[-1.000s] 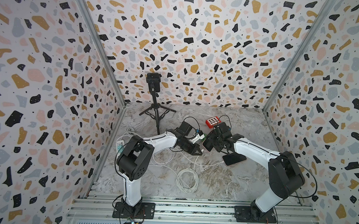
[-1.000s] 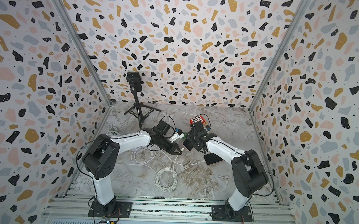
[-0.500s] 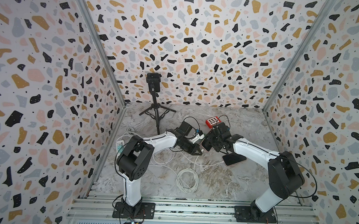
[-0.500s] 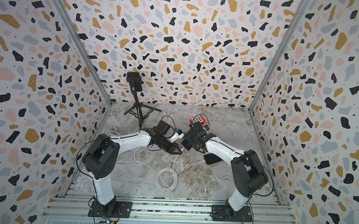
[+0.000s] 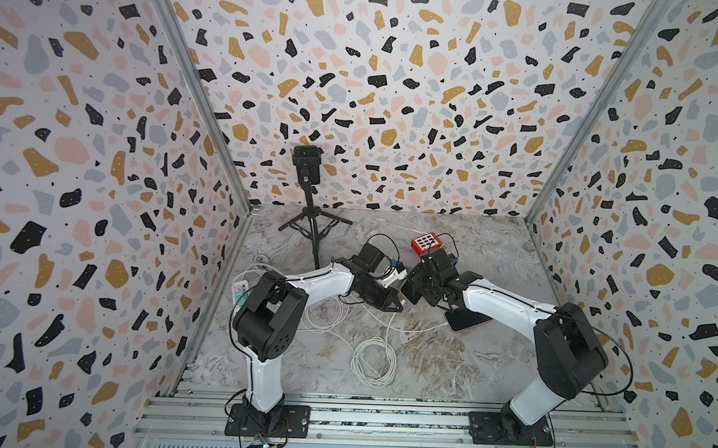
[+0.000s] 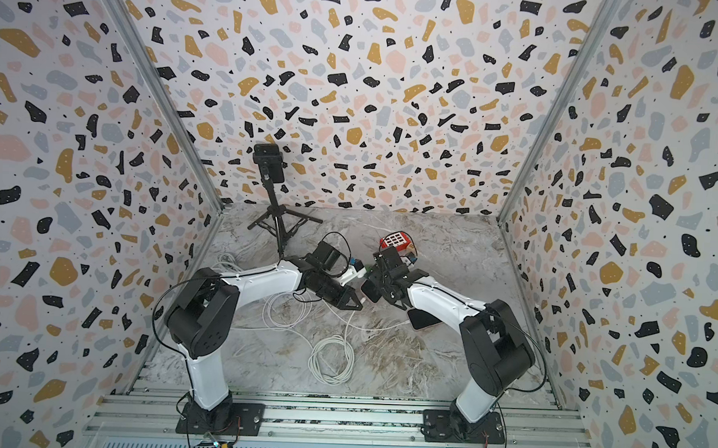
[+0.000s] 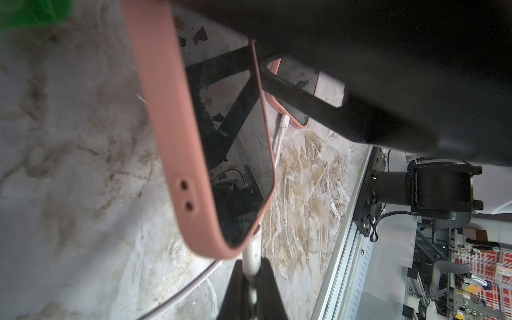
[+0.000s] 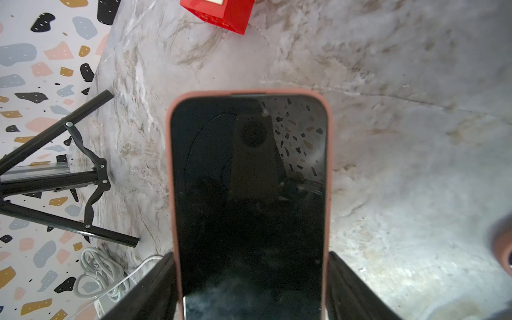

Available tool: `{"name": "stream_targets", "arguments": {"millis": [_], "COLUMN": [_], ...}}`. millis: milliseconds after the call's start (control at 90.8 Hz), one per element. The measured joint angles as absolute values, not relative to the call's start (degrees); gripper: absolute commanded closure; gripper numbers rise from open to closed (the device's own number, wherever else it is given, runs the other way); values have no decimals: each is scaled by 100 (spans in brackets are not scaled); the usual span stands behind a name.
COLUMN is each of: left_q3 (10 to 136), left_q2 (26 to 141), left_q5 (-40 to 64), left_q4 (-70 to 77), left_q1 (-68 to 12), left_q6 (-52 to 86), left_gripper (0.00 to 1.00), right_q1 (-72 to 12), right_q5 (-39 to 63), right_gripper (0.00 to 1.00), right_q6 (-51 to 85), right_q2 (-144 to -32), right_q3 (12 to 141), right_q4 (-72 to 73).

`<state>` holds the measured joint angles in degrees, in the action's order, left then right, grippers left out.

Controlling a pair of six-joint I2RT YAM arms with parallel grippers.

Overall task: Plug the charging cable into the phone
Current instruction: Insert the charging cable into the phone.

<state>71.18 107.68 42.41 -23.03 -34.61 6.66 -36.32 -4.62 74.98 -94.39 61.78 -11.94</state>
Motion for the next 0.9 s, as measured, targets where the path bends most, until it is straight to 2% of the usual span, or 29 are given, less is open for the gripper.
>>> {"name": "stream_targets", "arguments": {"millis": [573,903], "left_q3": [6764,6023], "left_q2": [10468,9577], "left_q5": [3614,3452], "left_q4": [-2364,-1796], "left_q1": [-3468,-3461], "left_q6": [489,-71], "left_gripper": [100,100], "right_q1": [-4101,-4125], "right_q5": [-812,-620], "right_gripper": [25,28], "right_q6": [7940,8132], "right_q2": [-8962,-8954], "right_q3": [6034,6010], "right_q4": [-1350,-1133]}}
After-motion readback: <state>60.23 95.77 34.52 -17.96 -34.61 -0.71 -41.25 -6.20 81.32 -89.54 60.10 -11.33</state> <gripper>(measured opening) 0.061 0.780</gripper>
